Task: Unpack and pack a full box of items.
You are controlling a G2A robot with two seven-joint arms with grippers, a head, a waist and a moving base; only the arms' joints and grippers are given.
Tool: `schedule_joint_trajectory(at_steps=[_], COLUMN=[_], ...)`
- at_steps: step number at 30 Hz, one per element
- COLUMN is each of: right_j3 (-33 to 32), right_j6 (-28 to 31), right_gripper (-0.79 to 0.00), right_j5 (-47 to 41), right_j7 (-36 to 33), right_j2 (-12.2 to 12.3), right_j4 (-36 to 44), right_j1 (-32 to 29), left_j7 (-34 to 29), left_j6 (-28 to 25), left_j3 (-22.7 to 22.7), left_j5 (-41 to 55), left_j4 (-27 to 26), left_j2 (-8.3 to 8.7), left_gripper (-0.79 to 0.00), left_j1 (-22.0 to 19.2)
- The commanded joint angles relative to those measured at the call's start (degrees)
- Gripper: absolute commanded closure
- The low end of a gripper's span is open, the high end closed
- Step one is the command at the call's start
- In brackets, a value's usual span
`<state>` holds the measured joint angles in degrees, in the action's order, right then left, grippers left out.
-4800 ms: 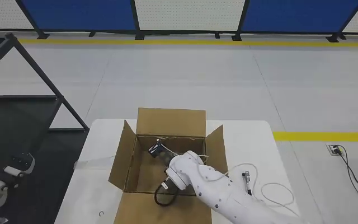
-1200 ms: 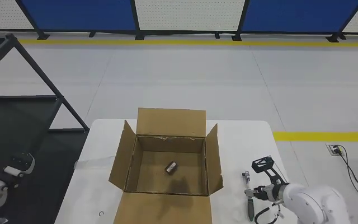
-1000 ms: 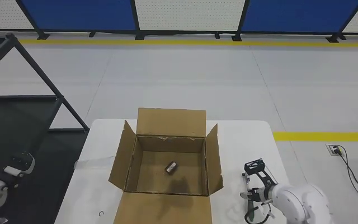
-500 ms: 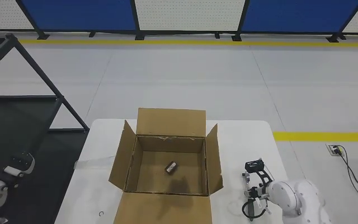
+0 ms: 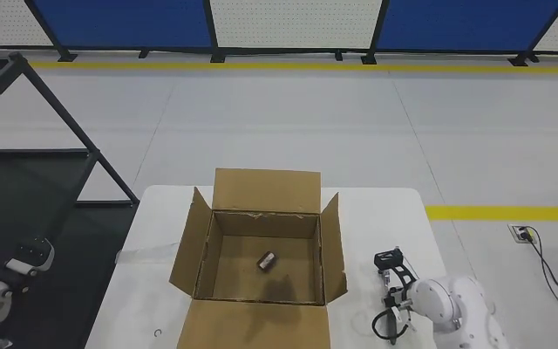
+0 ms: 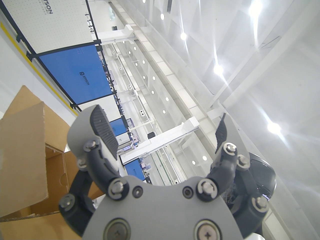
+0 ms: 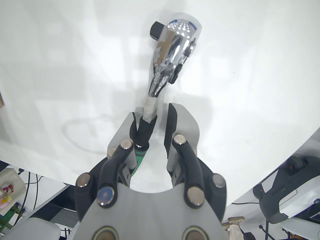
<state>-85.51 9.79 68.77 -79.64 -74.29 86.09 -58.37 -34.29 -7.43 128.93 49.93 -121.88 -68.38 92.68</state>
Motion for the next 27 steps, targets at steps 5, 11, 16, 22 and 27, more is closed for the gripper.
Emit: schedule_joint_trajectory(at_steps=[5, 11, 16, 22, 27], right_j3=[-0.60, -4.98, -9.22, -9.28, -4.52], right_j6=[-0.21, 0.20, -0.03, -2.47, -4.99], right_gripper=[0.000, 0.000, 0.000, 0.000, 0.000], right_j5=[-0.78, -4.49, -8.67, -12.13, -14.03], right_j7=[0.32, 0.63, -0.24, -2.76, -0.94], right_j2=[0.46, 1.31, 1.98, 2.42, 2.45], right_j4=[0.69, 10.54, 25.91, 41.79, 48.55], right_j1=[0.14, -2.79, -6.58, -7.50, -5.54], left_j7=[0.00, 0.00, 0.00, 0.00, 0.00], left_j6=[0.00, 0.00, 0.00, 0.00, 0.00], left_j3=[0.00, 0.00, 0.00, 0.00, 0.00], left_j5=[0.00, 0.00, 0.00, 0.00, 0.00], left_j4=[0.00, 0.00, 0.00, 0.00, 0.00], left_j2=[0.00, 0.00, 0.00, 0.00, 0.00], left_gripper=[-0.785, -0.785, -0.785, -0.785, -0.785], left_j1=[0.00, 0.00, 0.00, 0.00, 0.00])
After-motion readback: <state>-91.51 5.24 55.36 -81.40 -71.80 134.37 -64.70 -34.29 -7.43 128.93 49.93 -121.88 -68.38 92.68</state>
